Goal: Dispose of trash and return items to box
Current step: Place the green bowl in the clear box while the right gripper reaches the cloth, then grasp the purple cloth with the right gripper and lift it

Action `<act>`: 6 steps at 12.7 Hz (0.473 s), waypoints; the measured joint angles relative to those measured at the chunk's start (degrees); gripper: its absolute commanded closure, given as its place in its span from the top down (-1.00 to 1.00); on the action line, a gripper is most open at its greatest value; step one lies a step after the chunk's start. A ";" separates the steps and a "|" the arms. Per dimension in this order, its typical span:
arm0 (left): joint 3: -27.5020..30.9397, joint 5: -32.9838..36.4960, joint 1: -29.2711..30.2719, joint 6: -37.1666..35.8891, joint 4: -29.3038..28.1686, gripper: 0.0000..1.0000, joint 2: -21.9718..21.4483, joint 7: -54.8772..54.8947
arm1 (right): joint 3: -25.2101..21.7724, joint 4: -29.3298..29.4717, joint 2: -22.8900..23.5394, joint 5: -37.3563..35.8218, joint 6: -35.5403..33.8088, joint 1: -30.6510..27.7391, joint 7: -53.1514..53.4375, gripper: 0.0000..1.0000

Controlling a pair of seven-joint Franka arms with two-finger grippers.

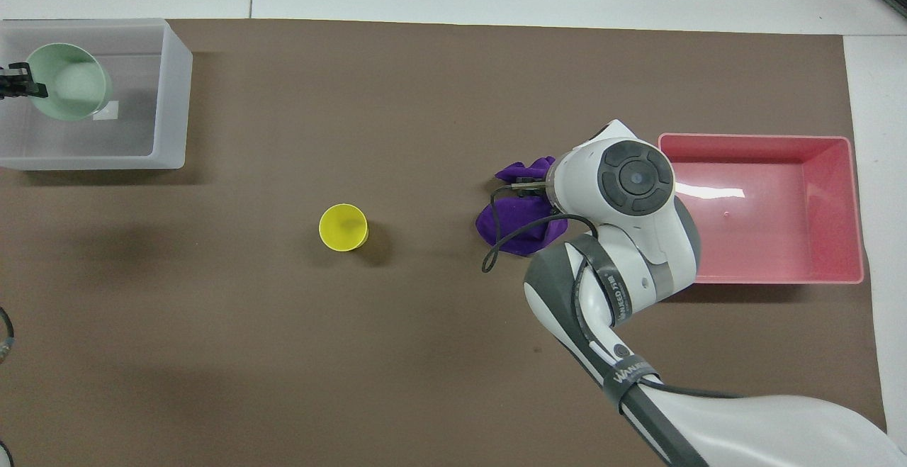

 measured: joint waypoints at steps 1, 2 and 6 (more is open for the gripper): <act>-0.05 0.18 -0.18 -0.04 -0.02 -1.00 0.37 0.00 | -0.01 0.38 -2.22 0.00 -2.99 0.00 0.23 -1.00; -0.06 0.58 -0.33 -0.04 -0.16 -1.00 0.61 0.00 | -0.04 0.85 -4.56 0.00 -6.24 0.00 0.35 -1.00; -0.03 2.22 -0.41 0.14 -2.01 -1.00 1.30 0.00 | -0.06 5.64 -11.68 0.00 -19.47 0.00 0.59 -1.00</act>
